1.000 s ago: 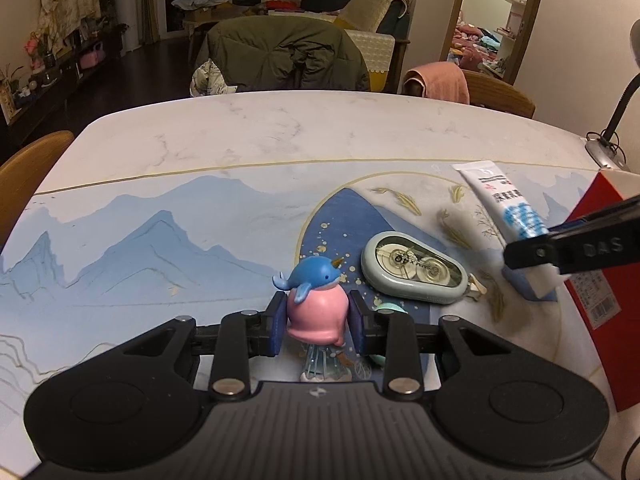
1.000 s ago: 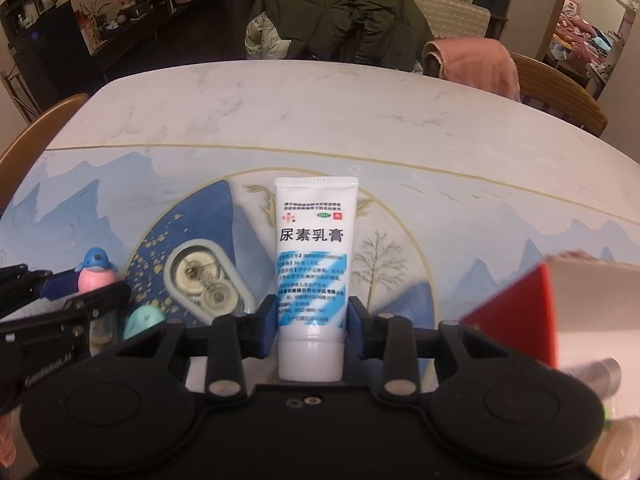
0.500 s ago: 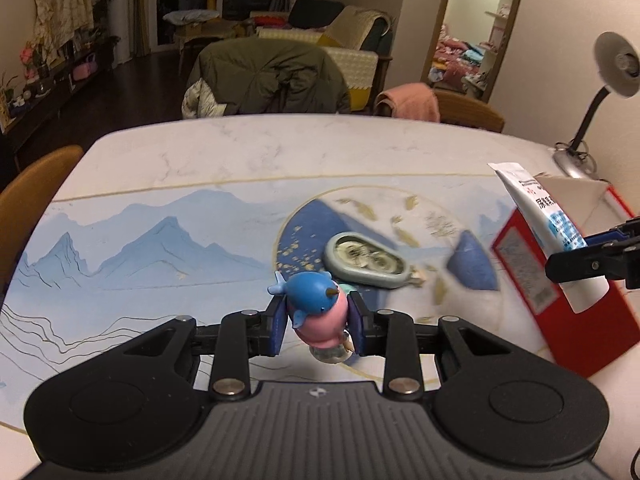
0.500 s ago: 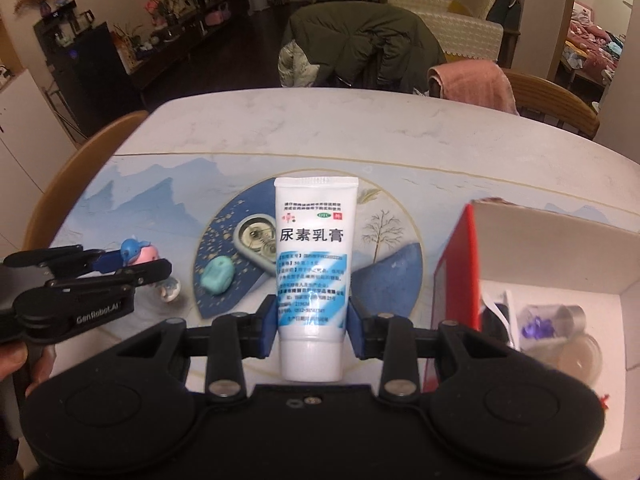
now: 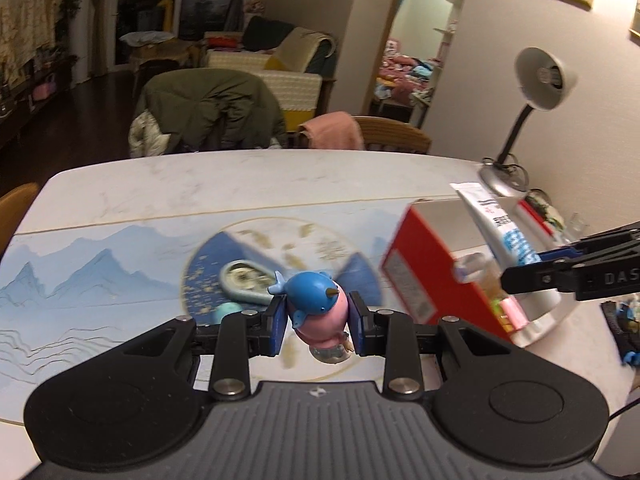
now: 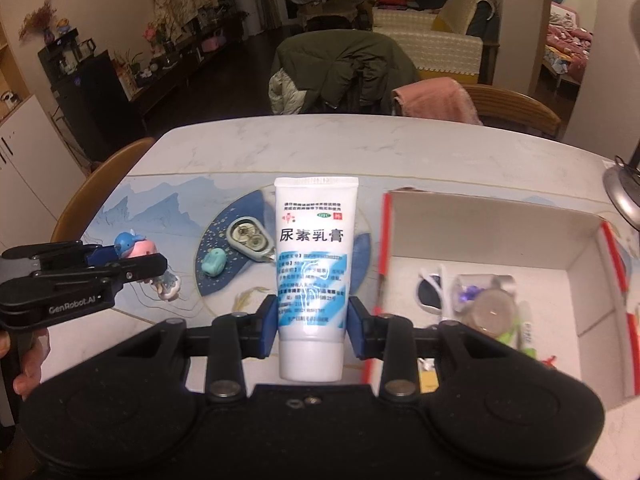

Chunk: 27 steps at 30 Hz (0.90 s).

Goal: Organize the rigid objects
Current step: 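Carry the figurine with left gripper while right gripper carries the cream tube over the box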

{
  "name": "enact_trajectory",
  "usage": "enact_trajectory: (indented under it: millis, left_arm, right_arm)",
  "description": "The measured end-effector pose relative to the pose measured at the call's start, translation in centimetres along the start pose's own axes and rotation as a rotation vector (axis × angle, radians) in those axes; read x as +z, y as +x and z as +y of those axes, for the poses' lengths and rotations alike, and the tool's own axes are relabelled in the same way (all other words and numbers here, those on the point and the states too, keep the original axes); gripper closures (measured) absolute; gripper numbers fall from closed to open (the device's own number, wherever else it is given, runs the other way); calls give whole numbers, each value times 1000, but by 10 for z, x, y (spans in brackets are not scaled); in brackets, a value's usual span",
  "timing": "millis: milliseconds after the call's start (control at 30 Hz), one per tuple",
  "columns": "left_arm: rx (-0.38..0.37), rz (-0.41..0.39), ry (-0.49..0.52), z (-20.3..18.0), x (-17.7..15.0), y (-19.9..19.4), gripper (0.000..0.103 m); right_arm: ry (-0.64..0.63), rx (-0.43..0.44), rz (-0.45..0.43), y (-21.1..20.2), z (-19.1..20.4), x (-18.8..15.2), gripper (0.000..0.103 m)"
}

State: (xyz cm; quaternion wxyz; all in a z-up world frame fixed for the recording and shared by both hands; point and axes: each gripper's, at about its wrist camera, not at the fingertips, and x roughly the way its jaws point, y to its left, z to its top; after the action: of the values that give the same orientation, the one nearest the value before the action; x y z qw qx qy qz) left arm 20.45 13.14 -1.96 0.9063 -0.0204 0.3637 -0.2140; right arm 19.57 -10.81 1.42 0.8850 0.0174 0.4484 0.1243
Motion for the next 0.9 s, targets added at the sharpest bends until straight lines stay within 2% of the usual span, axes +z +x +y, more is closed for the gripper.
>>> enact_trajectory:
  millis: [433,900]
  left_arm:
    - [-72,-5,78,-100,15,16,72]
    - [-120,63,149,-191,19,62,72]
  right_arm:
    - [60,-19,-29,-32,-77,-21,69]
    - [122,-60,-19,-40,-168,-44,69]
